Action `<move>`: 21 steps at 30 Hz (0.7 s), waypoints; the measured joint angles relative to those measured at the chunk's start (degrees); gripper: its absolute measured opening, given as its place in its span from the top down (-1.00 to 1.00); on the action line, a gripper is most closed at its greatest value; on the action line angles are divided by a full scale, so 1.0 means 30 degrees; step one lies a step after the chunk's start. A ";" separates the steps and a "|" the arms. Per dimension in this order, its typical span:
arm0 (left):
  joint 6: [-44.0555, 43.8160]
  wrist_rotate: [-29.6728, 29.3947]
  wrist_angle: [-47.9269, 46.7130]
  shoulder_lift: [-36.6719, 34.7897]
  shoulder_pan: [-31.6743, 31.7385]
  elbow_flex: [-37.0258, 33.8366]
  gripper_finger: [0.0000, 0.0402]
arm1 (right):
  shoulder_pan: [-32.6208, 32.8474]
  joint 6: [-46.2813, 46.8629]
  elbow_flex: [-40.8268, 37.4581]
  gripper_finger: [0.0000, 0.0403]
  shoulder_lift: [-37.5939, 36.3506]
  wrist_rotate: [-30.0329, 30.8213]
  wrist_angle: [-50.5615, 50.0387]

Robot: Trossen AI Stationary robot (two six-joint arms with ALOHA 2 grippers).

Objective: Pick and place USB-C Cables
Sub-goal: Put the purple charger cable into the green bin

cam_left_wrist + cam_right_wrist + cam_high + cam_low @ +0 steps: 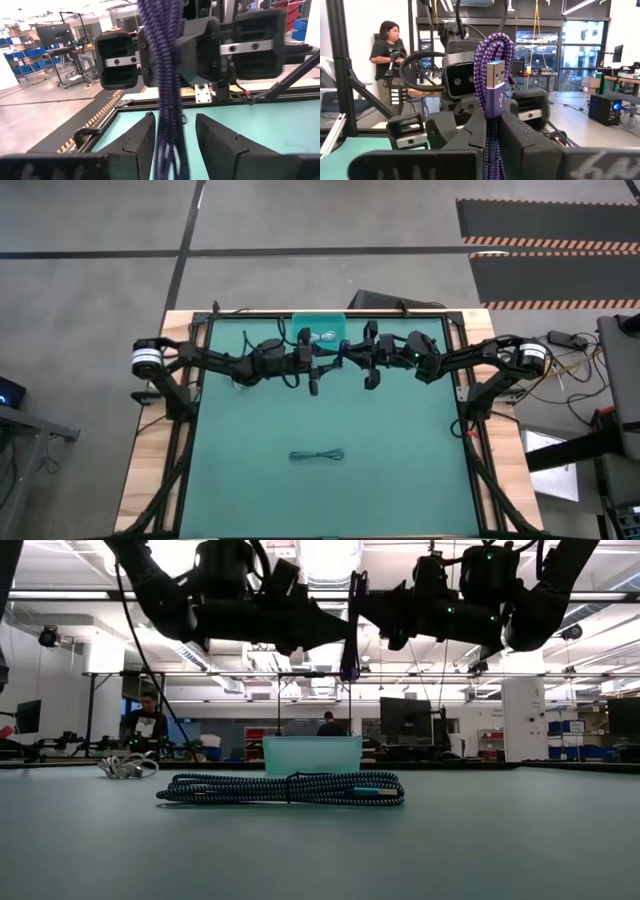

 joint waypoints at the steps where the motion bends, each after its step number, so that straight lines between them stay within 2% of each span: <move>1: -0.0003 -0.0020 0.0003 0.0116 0.0000 0.0170 0.38 | 0.0016 -0.0020 0.0000 0.91 0.0000 -0.0033 0.0000; 12: 0.0058 -0.0013 0.0031 0.0402 0.0007 0.0693 0.41 | 0.0086 -0.0209 0.0000 0.91 -0.0022 -0.0041 0.0131; 21: 0.0066 0.0013 0.0014 0.0402 0.0007 0.0633 0.85 | 0.0086 -0.0275 0.0000 0.90 -0.0022 -0.0033 0.0125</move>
